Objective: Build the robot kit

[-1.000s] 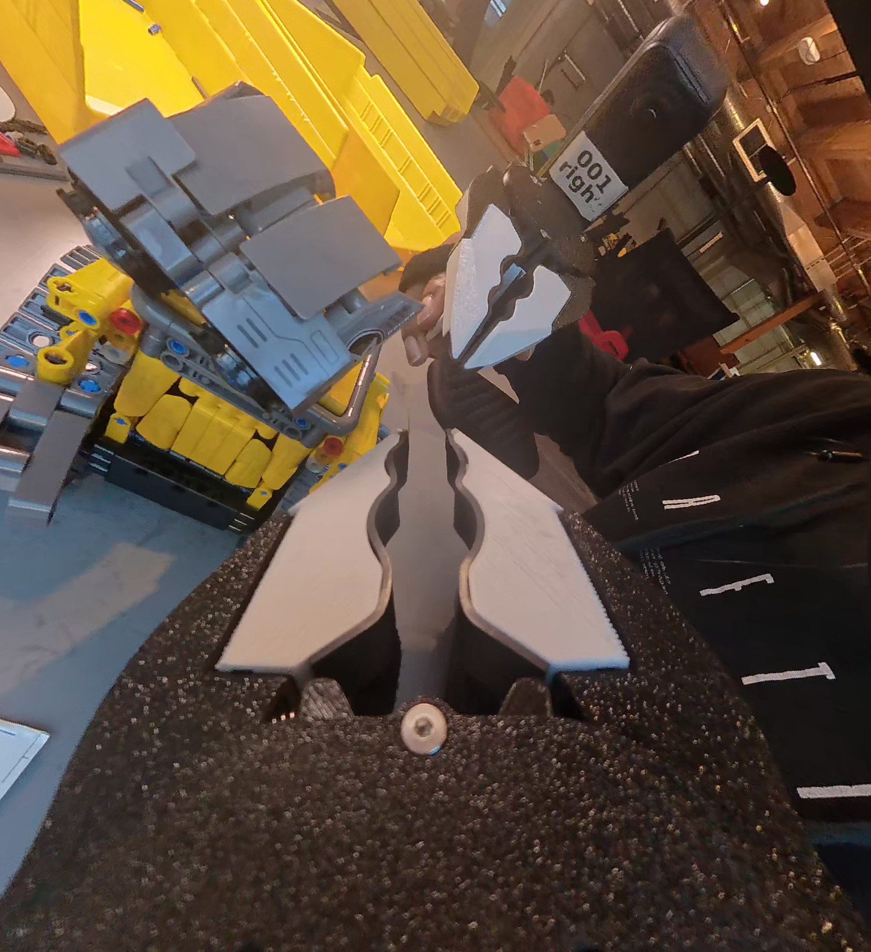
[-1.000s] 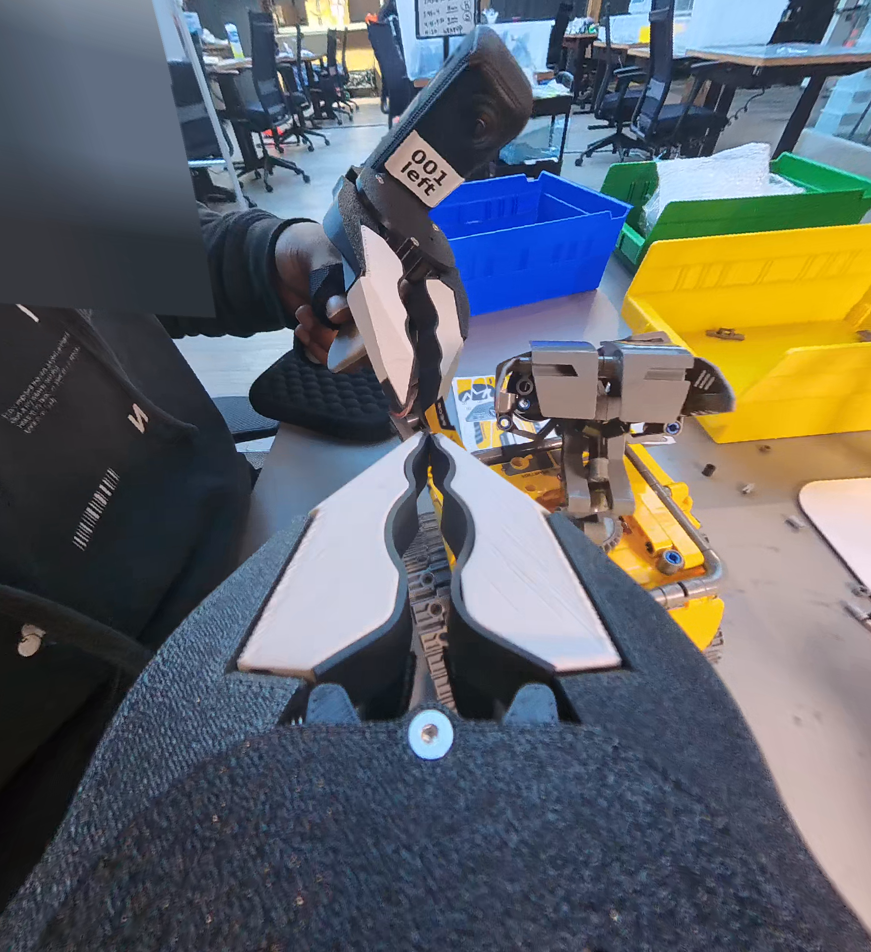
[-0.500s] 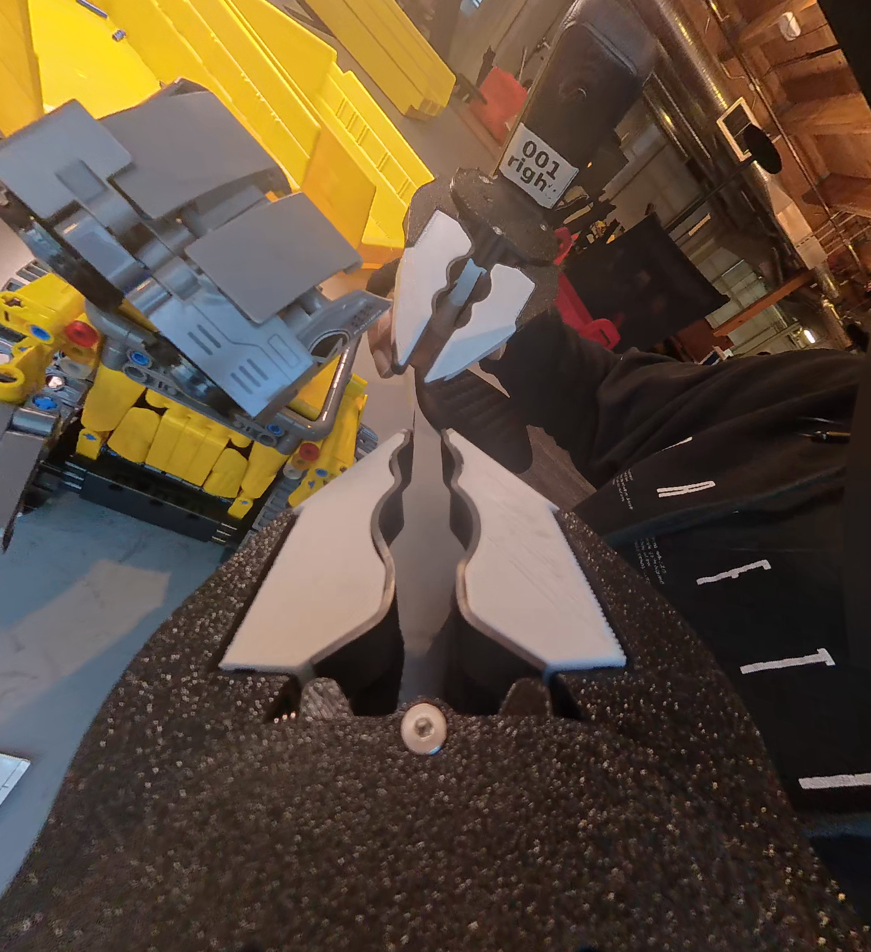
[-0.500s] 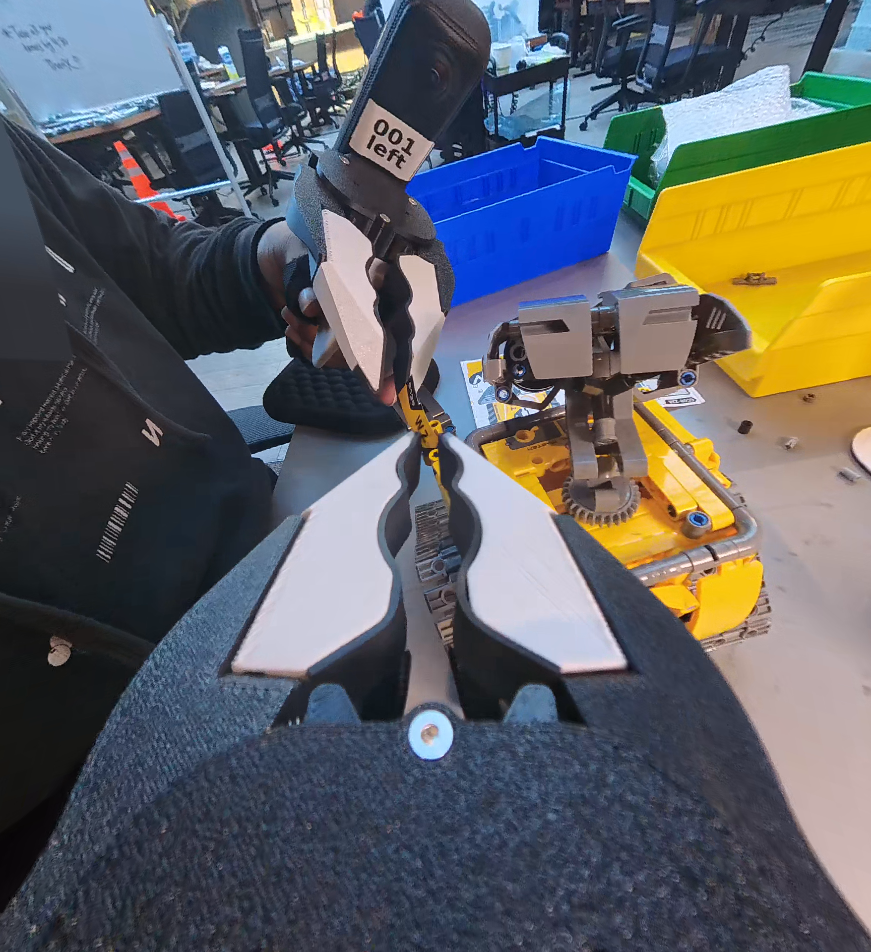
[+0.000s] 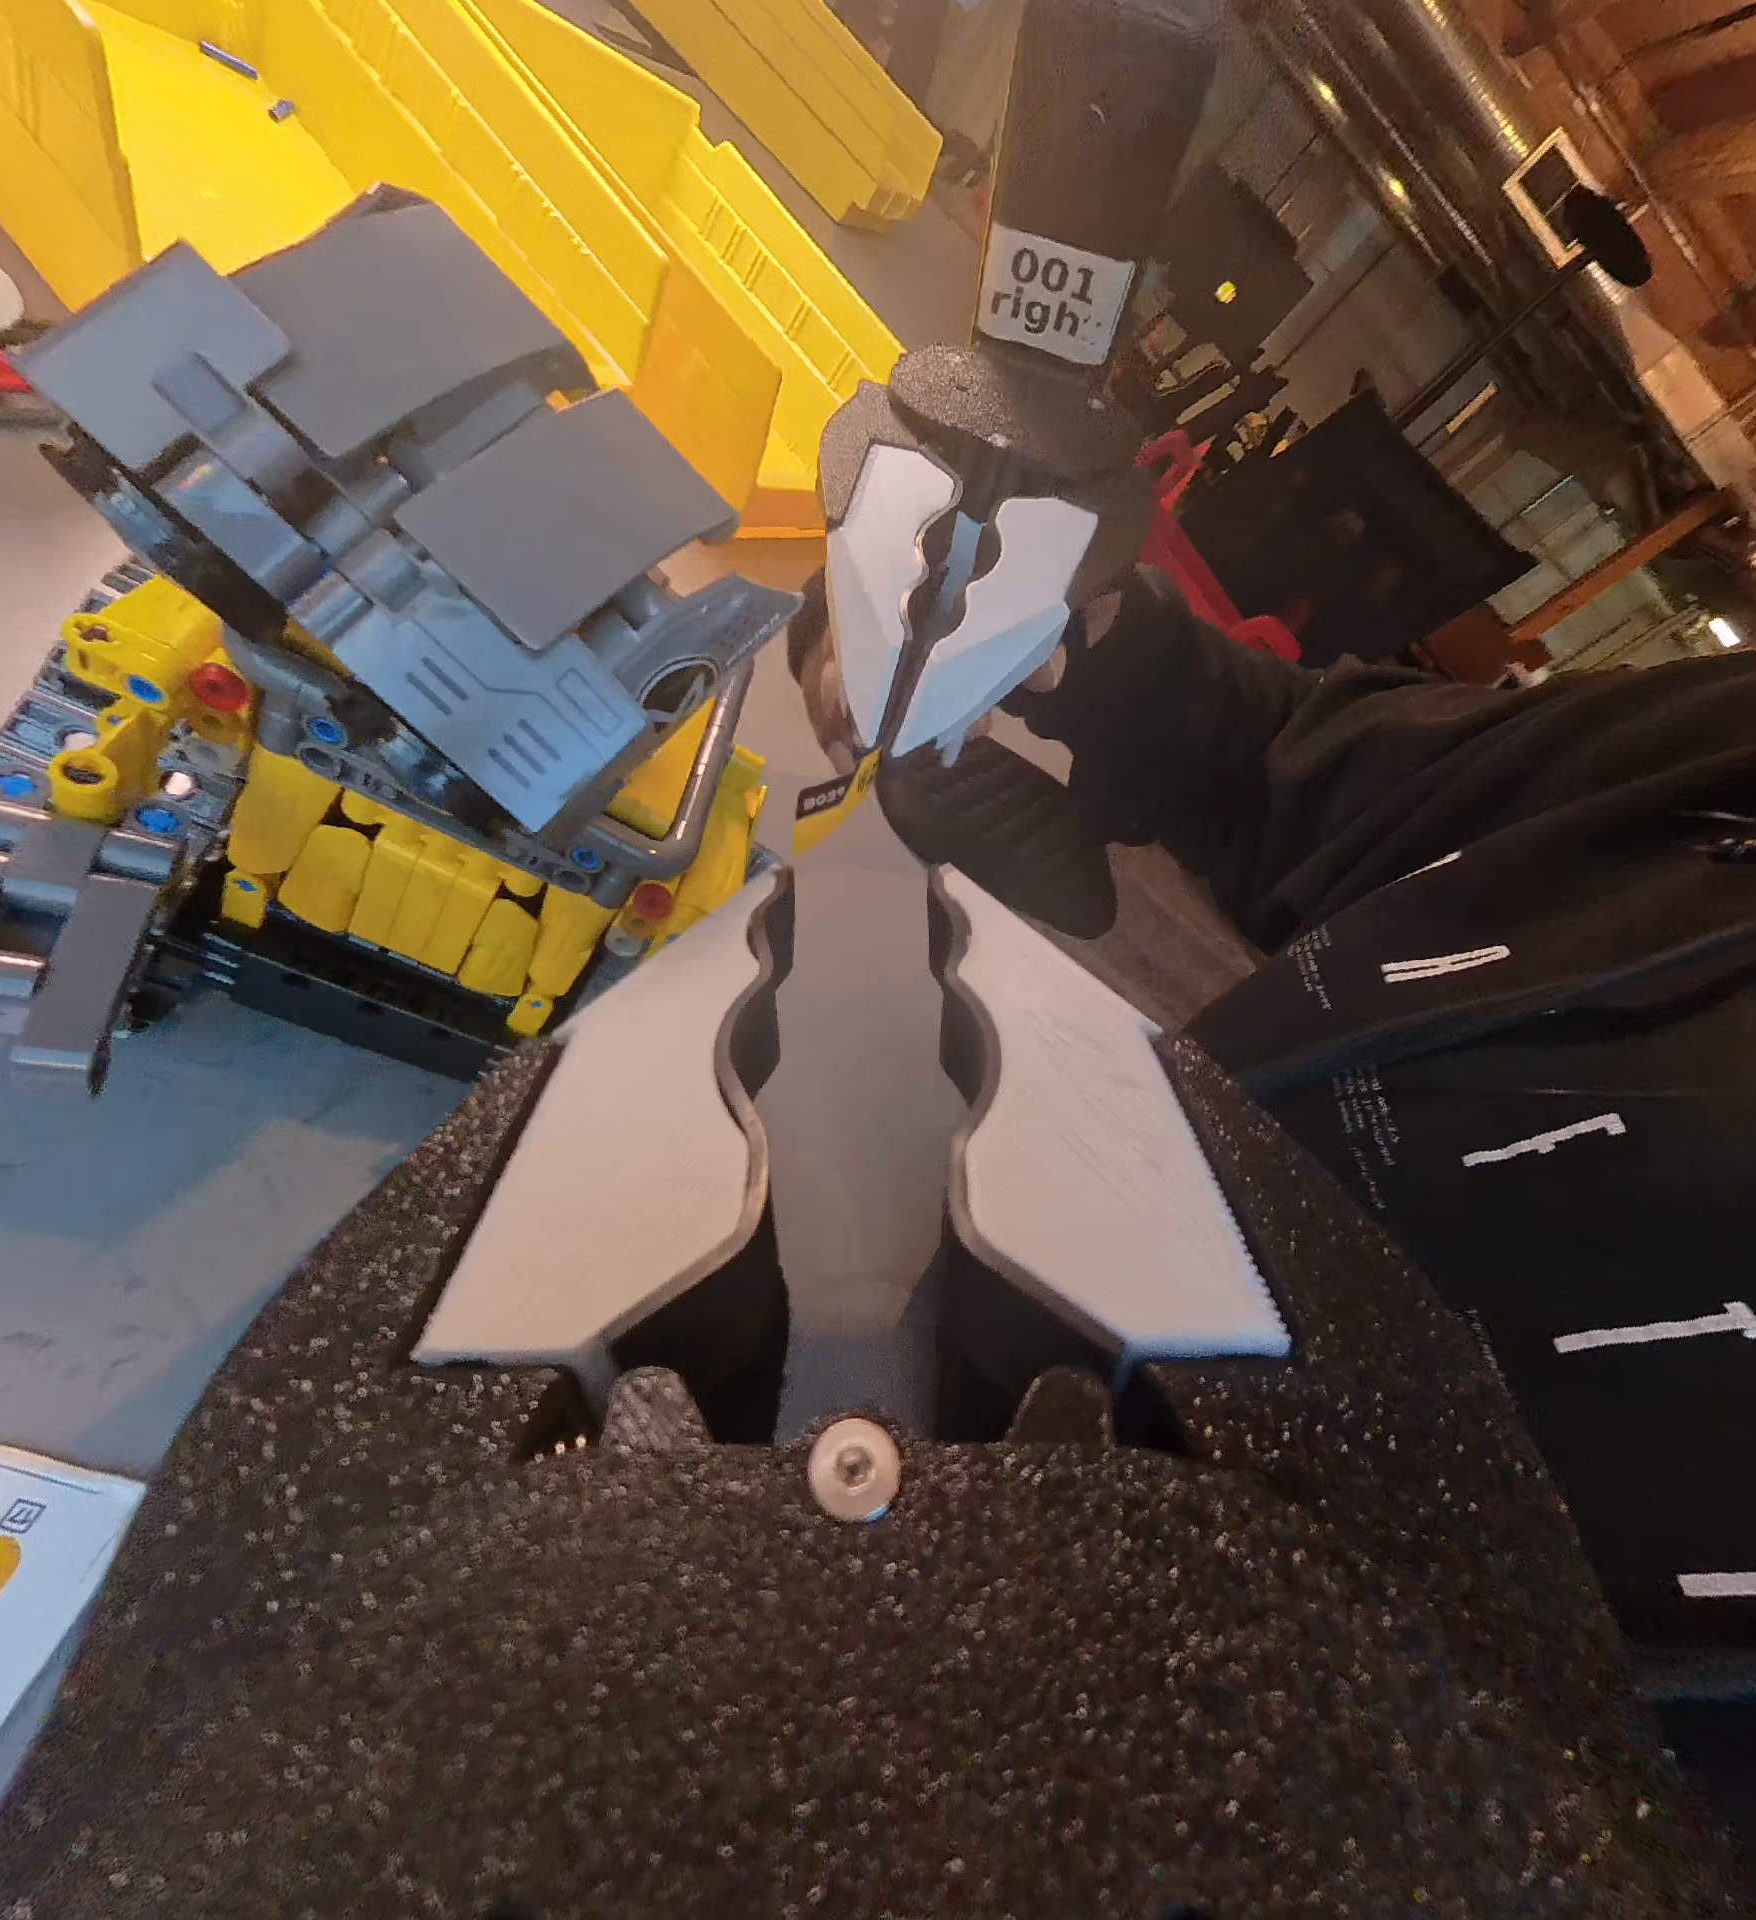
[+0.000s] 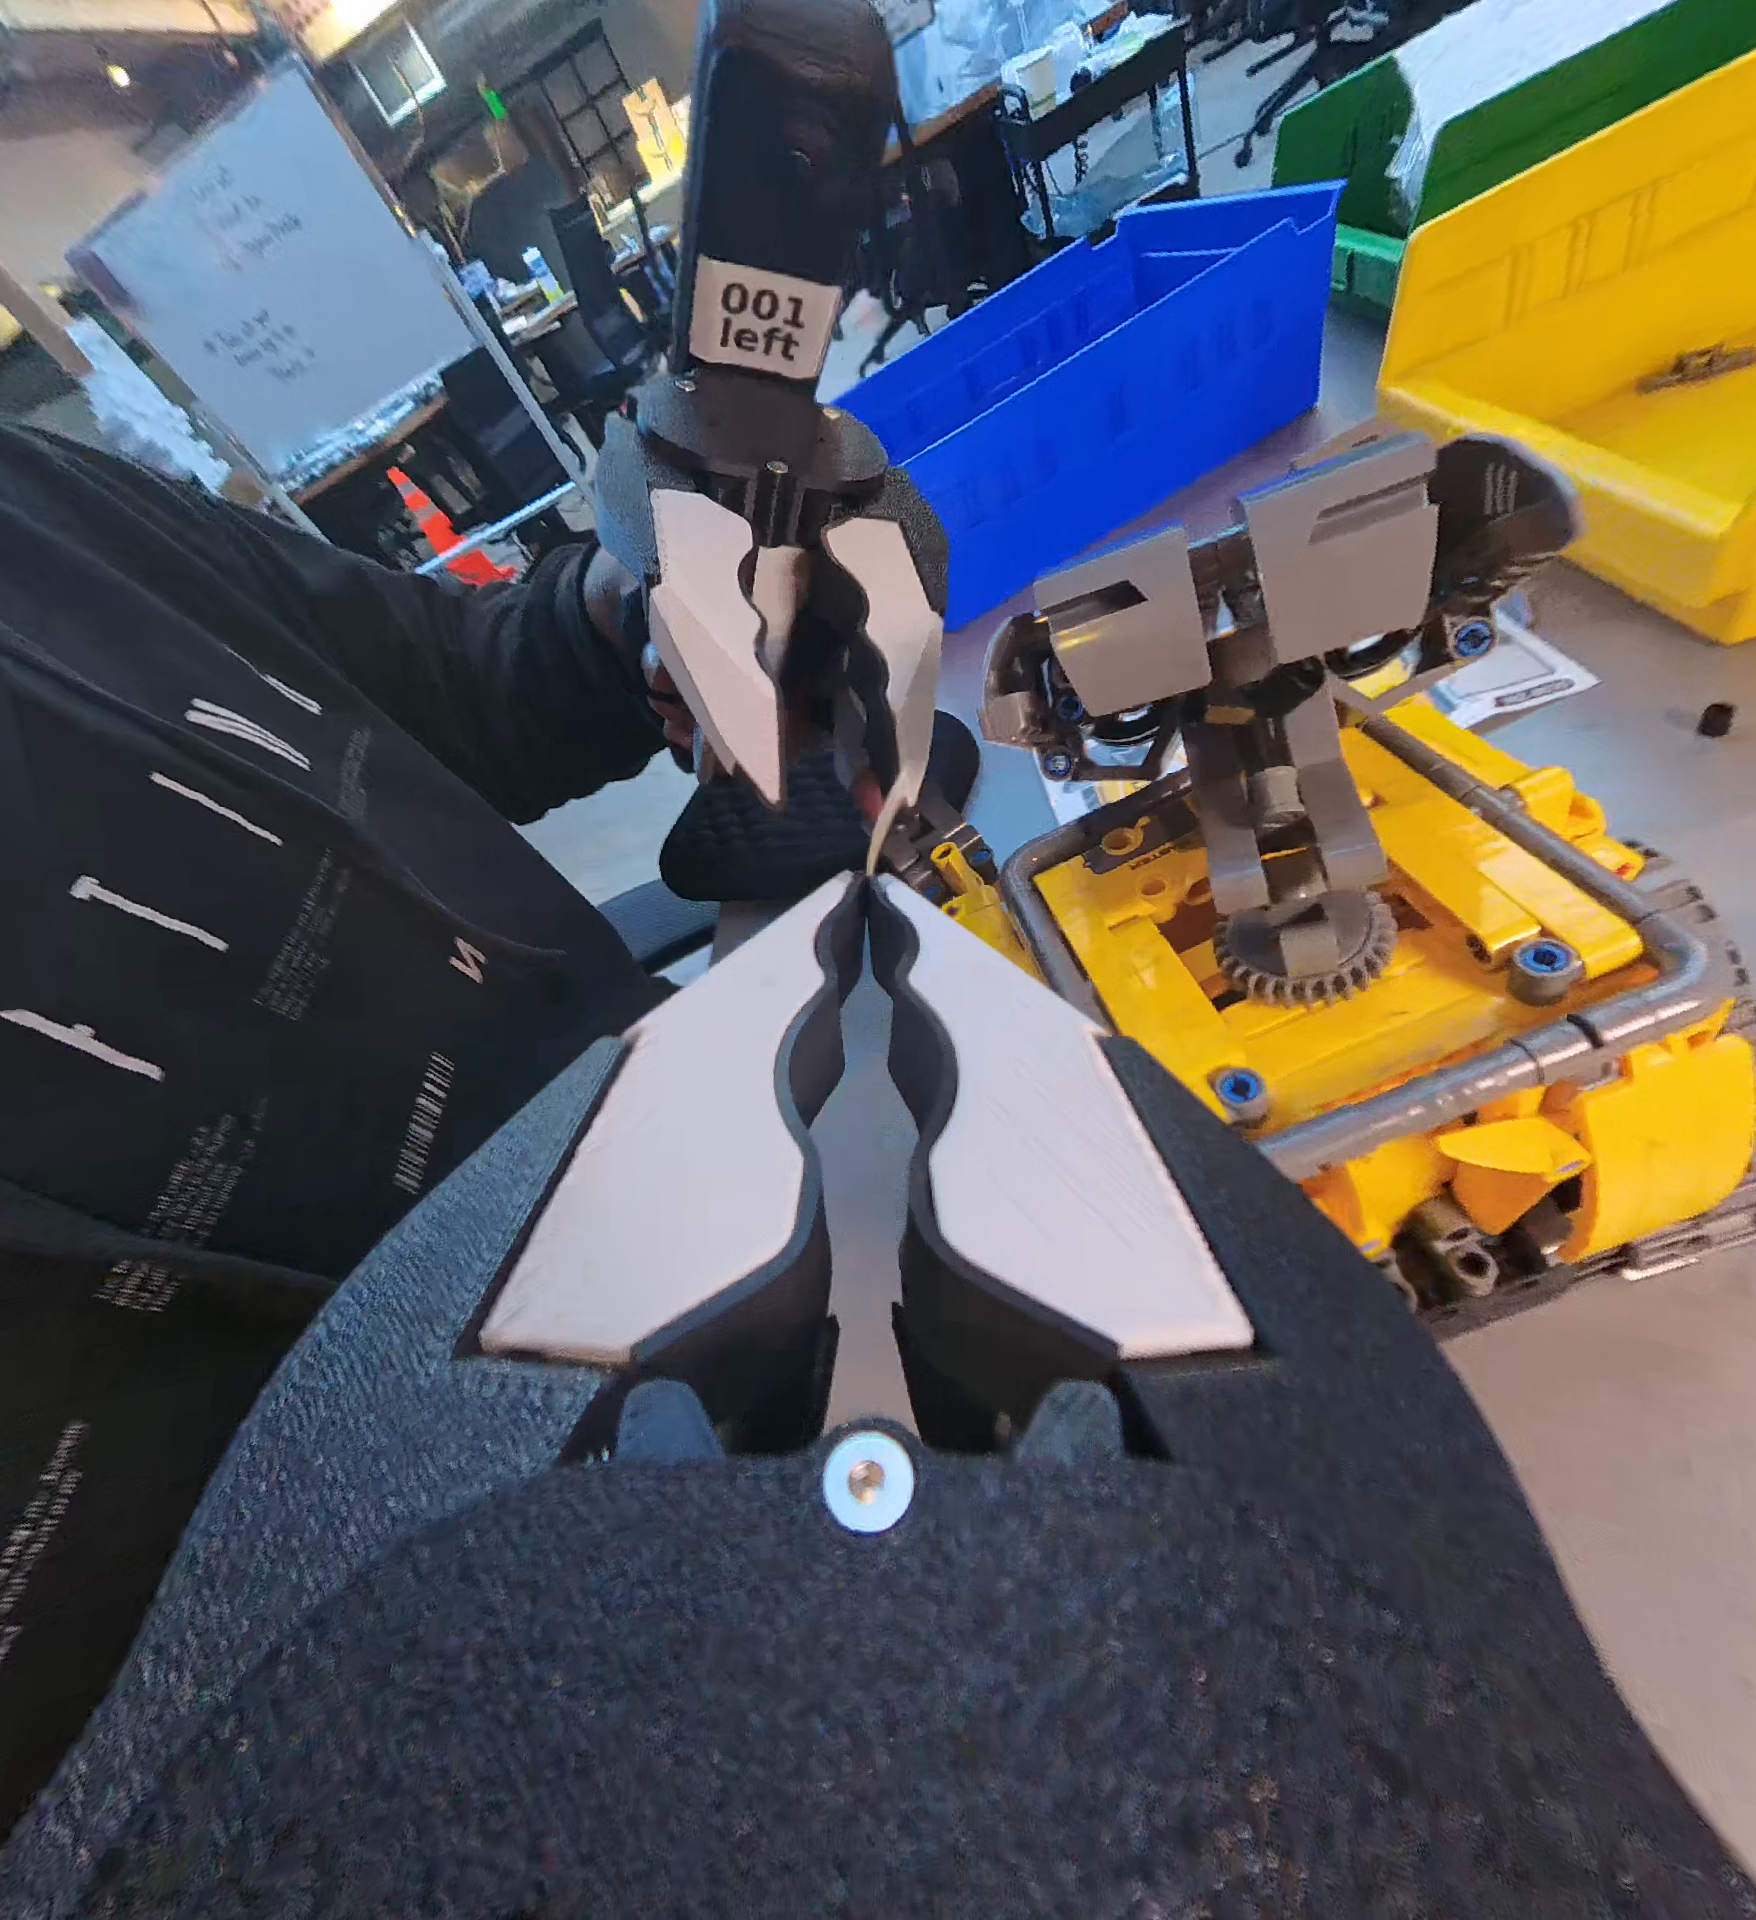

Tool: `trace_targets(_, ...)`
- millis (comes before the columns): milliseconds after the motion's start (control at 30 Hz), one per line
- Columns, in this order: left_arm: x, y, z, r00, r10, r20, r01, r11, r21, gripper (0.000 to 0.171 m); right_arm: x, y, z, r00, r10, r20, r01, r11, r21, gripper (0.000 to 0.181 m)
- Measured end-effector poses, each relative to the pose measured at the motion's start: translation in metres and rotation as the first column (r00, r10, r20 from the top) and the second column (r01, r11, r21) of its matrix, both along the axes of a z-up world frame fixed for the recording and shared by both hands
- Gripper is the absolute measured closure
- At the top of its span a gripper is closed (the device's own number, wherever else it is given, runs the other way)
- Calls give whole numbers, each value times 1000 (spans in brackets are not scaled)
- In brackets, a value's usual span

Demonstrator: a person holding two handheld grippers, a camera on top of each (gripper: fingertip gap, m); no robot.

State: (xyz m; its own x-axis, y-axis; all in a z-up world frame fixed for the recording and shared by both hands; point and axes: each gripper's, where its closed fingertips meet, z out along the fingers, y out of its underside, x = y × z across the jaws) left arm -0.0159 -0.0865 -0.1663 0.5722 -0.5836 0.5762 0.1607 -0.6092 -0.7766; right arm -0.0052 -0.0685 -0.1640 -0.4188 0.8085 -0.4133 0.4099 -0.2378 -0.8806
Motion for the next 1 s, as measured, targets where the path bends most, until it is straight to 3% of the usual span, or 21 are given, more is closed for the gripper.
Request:
trace_targets(133,-9,1,-3,987,33,-155,-18,995,98,143,5,0,4,997,6,72,2,994,-107,181)
trace_targets(333,-24,4,-16,918,77,-388,14,974,226,140,11,-1,-5,967,62,249,-4,973,-230,181)
trace_targets(600,-8,3,-22,885,27,-465,147,931,335,140,7,-14,-12,912,158,378,-39,952,-303,181)
trace_targets(867,0,-1,-18,781,78,-619,312,811,496,142,-2,-14,-5,922,180,342,-29,915,-403,181)
trace_targets(1000,0,1,-16,800,74,-596,292,819,494,142,-1,-13,-3,927,190,323,-37,905,-424,181)
